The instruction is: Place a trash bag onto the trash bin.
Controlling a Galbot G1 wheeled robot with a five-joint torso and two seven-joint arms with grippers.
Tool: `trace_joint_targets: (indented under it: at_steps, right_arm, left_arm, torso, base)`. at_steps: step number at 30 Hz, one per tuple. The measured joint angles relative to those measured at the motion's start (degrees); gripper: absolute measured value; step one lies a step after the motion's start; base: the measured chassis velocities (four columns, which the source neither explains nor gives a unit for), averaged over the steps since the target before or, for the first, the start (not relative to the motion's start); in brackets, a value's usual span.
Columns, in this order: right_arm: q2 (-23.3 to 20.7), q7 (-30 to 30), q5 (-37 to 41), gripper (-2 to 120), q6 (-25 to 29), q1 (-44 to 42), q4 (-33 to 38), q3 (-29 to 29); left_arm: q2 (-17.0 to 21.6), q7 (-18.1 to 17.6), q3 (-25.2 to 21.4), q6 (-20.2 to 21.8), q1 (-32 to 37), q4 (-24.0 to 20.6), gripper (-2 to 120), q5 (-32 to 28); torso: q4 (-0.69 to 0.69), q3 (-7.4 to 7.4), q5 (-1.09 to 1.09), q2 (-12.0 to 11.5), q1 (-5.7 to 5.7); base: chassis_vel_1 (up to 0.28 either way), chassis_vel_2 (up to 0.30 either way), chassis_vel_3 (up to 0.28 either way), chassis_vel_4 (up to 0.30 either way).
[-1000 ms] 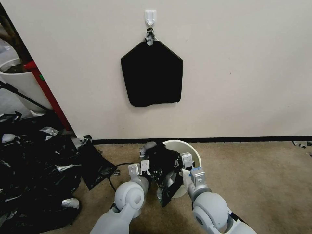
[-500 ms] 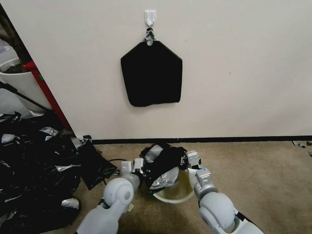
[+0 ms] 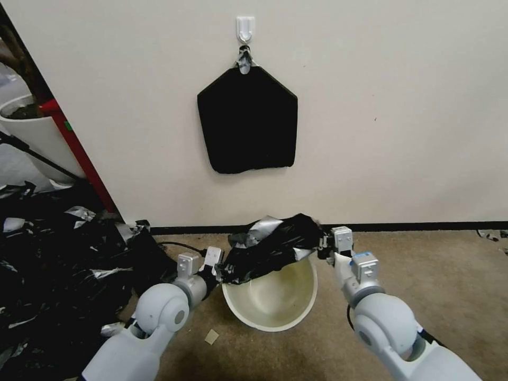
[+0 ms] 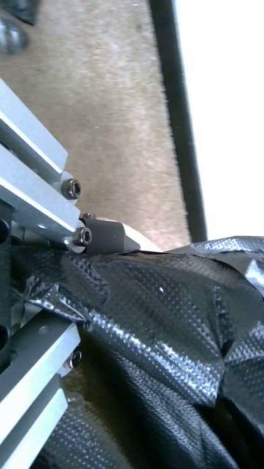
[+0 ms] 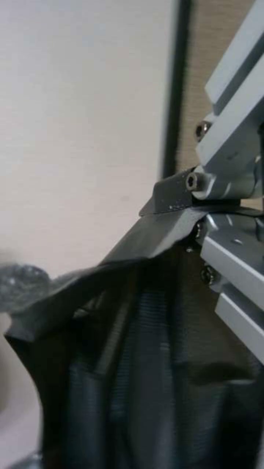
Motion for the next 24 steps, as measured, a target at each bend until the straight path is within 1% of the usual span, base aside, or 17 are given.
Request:
trace_joint_targets:
  at_steps: [1, 2, 3, 4, 5, 7, 10, 11, 12, 14, 15, 17, 18, 21, 24]
  right_arm:
    - [-0.6, 0.6, 3.1, 0, -1.3, -0.6, 0.3, 0.3]
    - [-0.6, 0.6, 3.1, 0, -1.3, -0.6, 0.3, 0.3]
    - [-1.2, 1.0, 6.4, 0, -2.9, -1.2, 0.8, 0.5]
    - [-1.2, 1.0, 6.4, 0, -2.9, -1.2, 0.8, 0.5]
    - [-1.7, 1.3, 9.7, 0, -4.9, -1.9, 1.6, 0.6]
    - [-2.2, 1.6, 13.6, 0, -7.4, -2.8, 2.4, 0.0]
    - [-2.5, 1.8, 15.3, 0, -8.7, -3.6, 2.7, -1.5]
    - [-2.5, 1.8, 16.1, 0, -8.9, -4.1, 2.8, -2.2]
    - [-2.5, 1.8, 16.1, 0, -8.9, -4.1, 2.8, -2.2]
    - [-2.3, 1.7, 18.9, 0, -9.0, -4.6, 3.2, -3.4]
    - [-2.3, 1.7, 18.9, 0, -9.0, -4.6, 3.2, -3.4]
    - [-1.6, 0.9, 21.1, 0, -9.0, -4.9, 3.7, -4.3]
    - [-1.6, 0.9, 21.1, 0, -9.0, -4.9, 3.7, -4.3]
    - [-0.8, -0.4, 22.0, 0, -9.0, -4.8, 4.1, -5.1]
    - [-0.7, -1.4, 21.9, 0, -8.8, -4.6, 4.2, -5.1]
  left_arm:
    - [-0.1, 0.7, -0.5, -0.9, 0.0, -0.3, 3, 0.1]
    - [-0.1, 0.7, -0.5, -0.9, 0.0, -0.3, 3, 0.1]
    - [-0.3, 1.5, -1.1, -1.7, -0.2, -0.4, 3, 0.1]
    - [-0.3, 1.5, -1.1, -1.7, -0.2, -0.4, 3, 0.1]
    - [-0.4, 2.3, -1.7, -2.1, -0.4, -0.4, 3, 0.1]
    - [-0.4, 3.7, -2.8, -2.9, -0.9, -0.4, 3, 0.0]
    - [-0.6, 4.4, -3.8, -3.6, -1.5, -0.2, 3, -1.4]
    - [-0.8, 4.4, -4.3, -3.7, -1.9, -0.1, 3, -2.8]
    - [-0.8, 4.4, -4.3, -3.7, -1.9, -0.1, 3, -2.8]
    - [-1.1, 4.4, -5.3, -3.8, -2.4, 0.0, 3, -5.7]
    - [-1.1, 4.4, -5.3, -3.8, -2.4, 0.0, 3, -5.7]
    - [-1.3, 4.2, -5.9, -3.6, -3.0, 0.2, 3, -8.6]
    - [-1.3, 4.2, -5.9, -3.6, -3.0, 0.2, 3, -8.6]
    - [-1.7, 2.5, -6.0, -2.6, -3.8, 0.9, 3, -11.8]
    - [-2.1, 1.8, -6.0, -2.5, -4.3, 1.3, 3, -12.8]
  torso:
    - [0.00, 0.00, 0.01, 0.0, 0.00]
    - [0.00, 0.00, 0.01, 0.0, 0.00]
    - [-0.01, 0.00, 0.01, 0.0, 0.00]
    - [-0.01, 0.00, 0.01, 0.0, 0.00]
    - [0.00, 0.00, 0.00, 0.0, 0.00]
    - [0.00, 0.00, 0.00, 0.0, 0.00]
    - [0.00, 0.00, 0.00, 0.0, 0.00]
    - [0.00, 0.00, 0.00, 0.0, 0.00]
    - [0.00, 0.00, 0.00, 0.0, 0.00]
    - [0.00, 0.00, 0.00, 0.0, 0.00]
    - [0.00, 0.00, 0.00, 0.0, 0.00]
    - [0.00, -0.01, 0.00, 0.0, 0.00]
    - [0.00, -0.01, 0.00, 0.0, 0.00]
    - [0.00, -0.01, 0.00, 0.0, 0.00]
    - [0.01, -0.01, 0.00, 0.0, -0.01]
  base:
    - [0.000, 0.000, 0.000, 0.000]
    - [0.000, 0.000, 0.000, 0.000]
    - [0.000, 0.000, 0.000, 0.000]
    - [0.000, 0.000, 0.000, 0.000]
    - [0.000, 0.000, 0.000, 0.000]
    - [0.000, 0.000, 0.000, 0.000]
    - [0.000, 0.000, 0.000, 0.000]
    - [0.000, 0.000, 0.000, 0.000]
    - [0.000, 0.000, 0.000, 0.000]
    - [0.000, 0.000, 0.000, 0.000]
    - [0.000, 0.000, 0.000, 0.000]
    - [0.000, 0.000, 0.000, 0.000]
    - [0.000, 0.000, 0.000, 0.000]
    - [0.000, 0.000, 0.000, 0.000]
    - [0.000, 0.000, 0.000, 0.000]
